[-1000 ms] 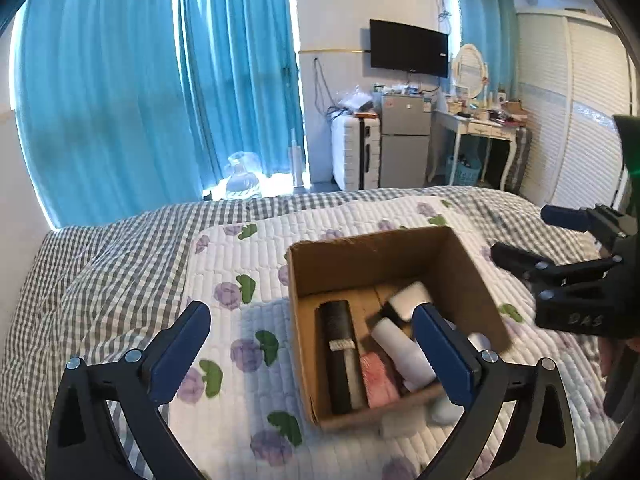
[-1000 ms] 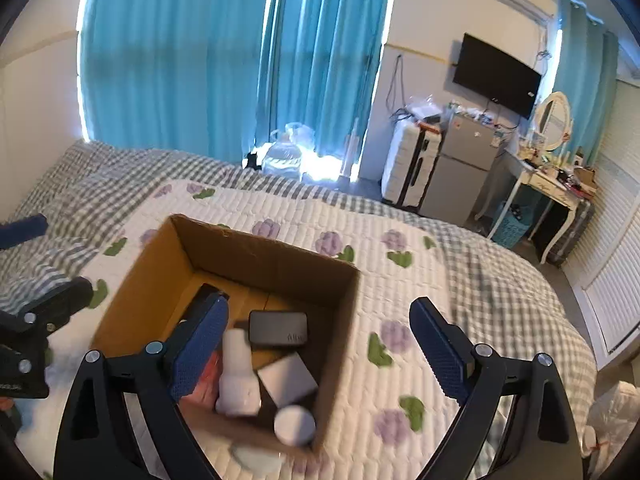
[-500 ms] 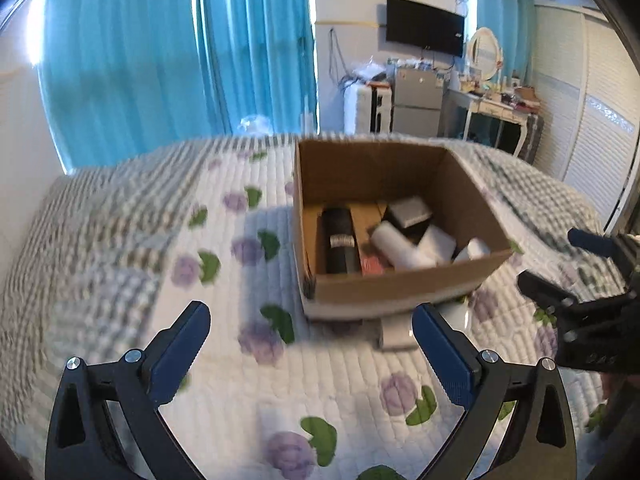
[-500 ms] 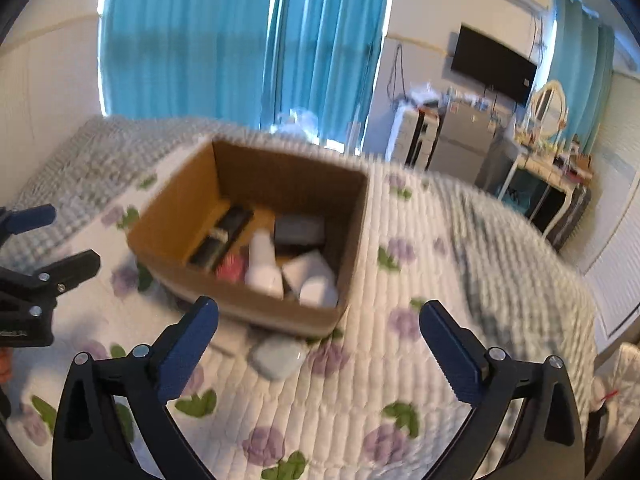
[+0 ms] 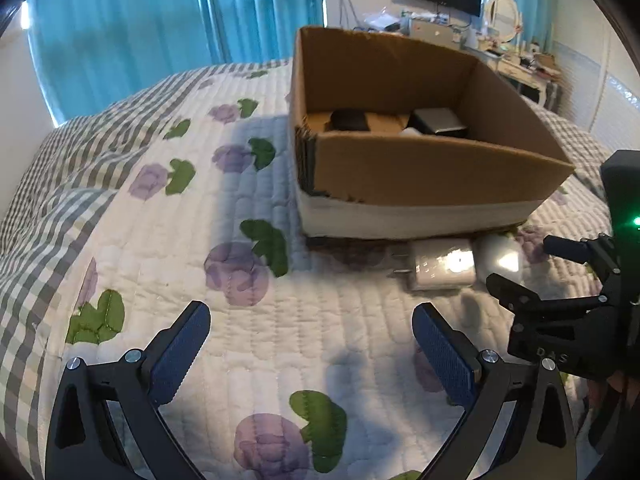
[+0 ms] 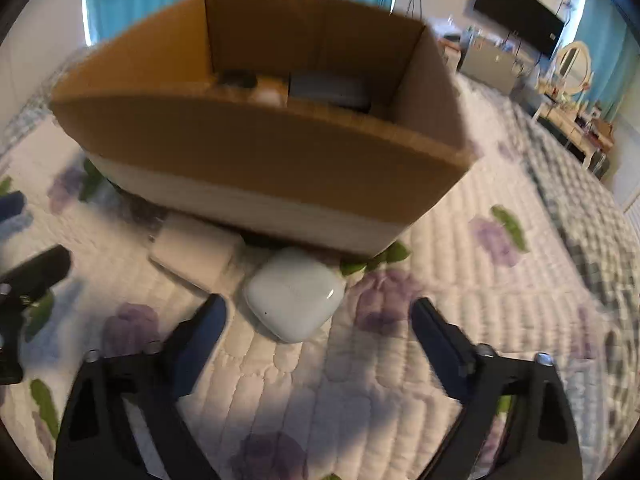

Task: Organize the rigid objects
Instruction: 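Grasp the white earbud case with the right gripper while the left grasps the white plug charger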

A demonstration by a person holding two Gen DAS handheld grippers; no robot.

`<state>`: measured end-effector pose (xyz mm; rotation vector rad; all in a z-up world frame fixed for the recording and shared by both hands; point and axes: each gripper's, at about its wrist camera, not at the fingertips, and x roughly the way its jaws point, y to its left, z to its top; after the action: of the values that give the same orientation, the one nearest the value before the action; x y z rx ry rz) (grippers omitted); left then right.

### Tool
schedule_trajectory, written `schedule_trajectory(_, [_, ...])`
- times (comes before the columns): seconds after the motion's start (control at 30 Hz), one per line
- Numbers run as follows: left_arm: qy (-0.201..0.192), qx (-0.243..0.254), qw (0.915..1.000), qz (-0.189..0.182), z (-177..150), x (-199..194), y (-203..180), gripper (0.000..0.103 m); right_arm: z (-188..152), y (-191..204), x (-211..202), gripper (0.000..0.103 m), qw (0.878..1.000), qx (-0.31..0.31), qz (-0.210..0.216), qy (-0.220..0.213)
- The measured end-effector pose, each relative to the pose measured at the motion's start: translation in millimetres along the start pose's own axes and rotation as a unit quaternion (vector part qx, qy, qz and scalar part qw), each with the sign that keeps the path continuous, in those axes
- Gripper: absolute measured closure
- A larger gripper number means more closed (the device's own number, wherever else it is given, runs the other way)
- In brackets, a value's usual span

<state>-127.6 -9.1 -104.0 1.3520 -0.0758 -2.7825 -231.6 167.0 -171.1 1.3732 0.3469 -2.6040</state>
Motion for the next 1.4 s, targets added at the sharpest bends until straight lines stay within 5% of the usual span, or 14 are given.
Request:
schedule_trajectory(0.17, [0.004, 0.008, 0.9999, 0.008, -2.2, -0.6, -4.6, 0.000, 4.1, 2.9, 11.0, 0.018, 1.000, -0.009, 0.017, -0.003])
schedule_trajectory(0.27, [0.004, 0.019, 0.9998, 0.007, 0.6, -1.3, -9.5, 0.000, 4.8, 0.8, 18.4, 0.044, 1.000, -0.006, 0.022, 0.004])
schedule_trajectory(0.63, [0.031, 0.046, 0.9983, -0.015, 12.8, 16.2, -60.5, 0.000, -9.7, -42.9, -27.8, 0.045, 0.998, 0.062, -0.009, -0.025])
schedule_trajectory(0.77, [0.026, 0.047, 0.9982, -0.027, 19.0, 27.3, -78.4, 0.000, -10.9, -64.0, -21.9, 0.045, 0.993, 0.116, 0.011, -0.011])
schedule_trajectory(1.03, [0.039, 0.034, 0.9978, -0.043, 29.0, 56.7, -91.4, 0.022, -7.0, -66.3, -17.9, 0.045, 0.992, 0.126, 0.005, 0.003])
schedule_trajectory(1.1, [0.040, 0.032, 0.9981, -0.034, 29.7, 61.4, -90.9, 0.034, -8.7, -65.1, -18.4, 0.045, 0.993, 0.122, 0.003, 0.004])
schedule_trajectory(1.4, [0.041, 0.046, 0.9965, -0.057, 24.4, 42.4, -86.4, 0.034, -13.5, -62.9, -28.7, 0.045, 0.994, 0.106, -0.011, -0.013])
